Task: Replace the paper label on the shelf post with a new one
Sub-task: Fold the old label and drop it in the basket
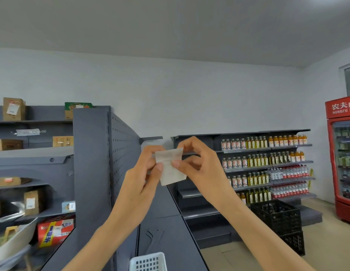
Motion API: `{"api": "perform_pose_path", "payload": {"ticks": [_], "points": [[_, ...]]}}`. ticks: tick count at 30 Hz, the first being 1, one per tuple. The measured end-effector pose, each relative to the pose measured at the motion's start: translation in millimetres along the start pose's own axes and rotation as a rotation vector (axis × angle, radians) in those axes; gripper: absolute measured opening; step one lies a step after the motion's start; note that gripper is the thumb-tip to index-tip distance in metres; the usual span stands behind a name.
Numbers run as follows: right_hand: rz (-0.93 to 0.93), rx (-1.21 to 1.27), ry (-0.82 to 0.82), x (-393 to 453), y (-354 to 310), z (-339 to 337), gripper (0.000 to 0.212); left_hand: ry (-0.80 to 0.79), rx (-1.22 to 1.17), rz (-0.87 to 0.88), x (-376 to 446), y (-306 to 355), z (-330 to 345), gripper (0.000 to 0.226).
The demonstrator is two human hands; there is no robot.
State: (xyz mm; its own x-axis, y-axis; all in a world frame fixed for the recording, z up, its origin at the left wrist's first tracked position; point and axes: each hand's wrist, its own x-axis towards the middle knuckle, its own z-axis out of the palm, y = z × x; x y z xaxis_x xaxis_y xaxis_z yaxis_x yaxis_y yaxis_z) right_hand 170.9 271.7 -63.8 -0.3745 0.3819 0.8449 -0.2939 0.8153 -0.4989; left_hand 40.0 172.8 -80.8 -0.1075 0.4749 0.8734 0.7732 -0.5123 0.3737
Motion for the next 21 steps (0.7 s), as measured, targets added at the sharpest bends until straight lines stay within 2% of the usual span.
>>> {"api": "perform_pose_path", "payload": {"ticks": [5, 9, 14, 18, 21], "points": [[-0.027, 0.019, -0.074, 13, 3, -11, 0.024, 0.008, 0.042, 0.034, 11, 0, 4, 0.014], [0.007, 0.019, -0.116, 16, 9, -16, 0.037, 0.013, 0.079, 0.027, 12, 0, 11, 0.022], [0.045, 0.019, -0.155, 13, 10, -20, 0.03, 0.036, 0.147, 0.016, 10, 0, 14, 0.026], [0.119, 0.11, -0.157, 14, 10, -24, 0.038, 0.051, 0.137, 0.014, 10, -1, 15, 0.029], [0.113, 0.142, -0.149, 11, 9, -26, 0.022, 0.05, 0.156, 0.025, 8, 0, 17, 0.028]]}}
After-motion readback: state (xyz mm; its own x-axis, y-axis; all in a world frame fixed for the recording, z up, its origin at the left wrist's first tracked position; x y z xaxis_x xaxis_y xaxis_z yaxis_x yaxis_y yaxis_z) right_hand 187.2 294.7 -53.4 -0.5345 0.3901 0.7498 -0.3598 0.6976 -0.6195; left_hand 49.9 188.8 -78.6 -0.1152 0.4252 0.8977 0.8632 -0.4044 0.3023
